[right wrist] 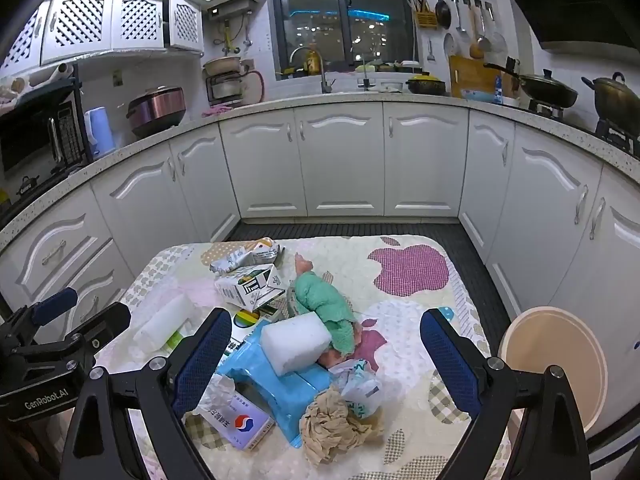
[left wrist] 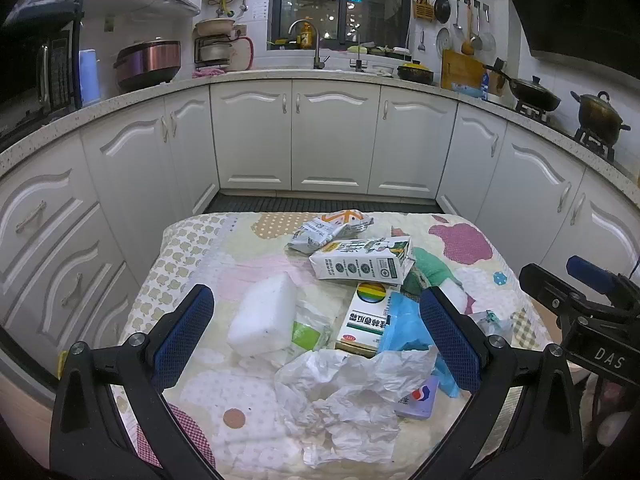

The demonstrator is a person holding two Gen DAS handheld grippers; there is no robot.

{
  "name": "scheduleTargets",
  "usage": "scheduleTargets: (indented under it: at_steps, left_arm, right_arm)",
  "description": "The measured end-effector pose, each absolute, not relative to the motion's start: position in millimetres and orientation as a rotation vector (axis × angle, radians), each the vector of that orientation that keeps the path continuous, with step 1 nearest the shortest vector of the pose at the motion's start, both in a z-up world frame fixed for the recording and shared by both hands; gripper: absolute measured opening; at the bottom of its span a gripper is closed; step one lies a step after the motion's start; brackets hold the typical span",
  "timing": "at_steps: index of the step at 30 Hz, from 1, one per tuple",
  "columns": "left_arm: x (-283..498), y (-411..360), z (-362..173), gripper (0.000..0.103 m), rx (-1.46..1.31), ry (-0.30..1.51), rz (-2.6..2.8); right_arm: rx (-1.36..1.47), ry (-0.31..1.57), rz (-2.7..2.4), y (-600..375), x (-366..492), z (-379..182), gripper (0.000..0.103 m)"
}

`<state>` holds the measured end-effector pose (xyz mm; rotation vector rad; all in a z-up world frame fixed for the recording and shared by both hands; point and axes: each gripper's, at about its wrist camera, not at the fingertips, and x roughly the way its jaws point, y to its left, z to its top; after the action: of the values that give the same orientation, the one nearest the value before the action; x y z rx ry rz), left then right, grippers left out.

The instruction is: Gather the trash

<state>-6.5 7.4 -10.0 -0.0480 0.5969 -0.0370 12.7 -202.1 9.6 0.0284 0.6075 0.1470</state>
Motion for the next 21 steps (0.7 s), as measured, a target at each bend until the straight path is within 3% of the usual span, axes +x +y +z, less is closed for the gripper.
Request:
scheduleTargets:
  at_steps: [21]
  left_arm:
    - [-5.3, 6.1, -11.4, 0.102, -0.063, 0.603, -0.043]
  right_arm:
    - [0.03, 0.605, 0.143, -203.7, 11.8, 8.3, 0.094]
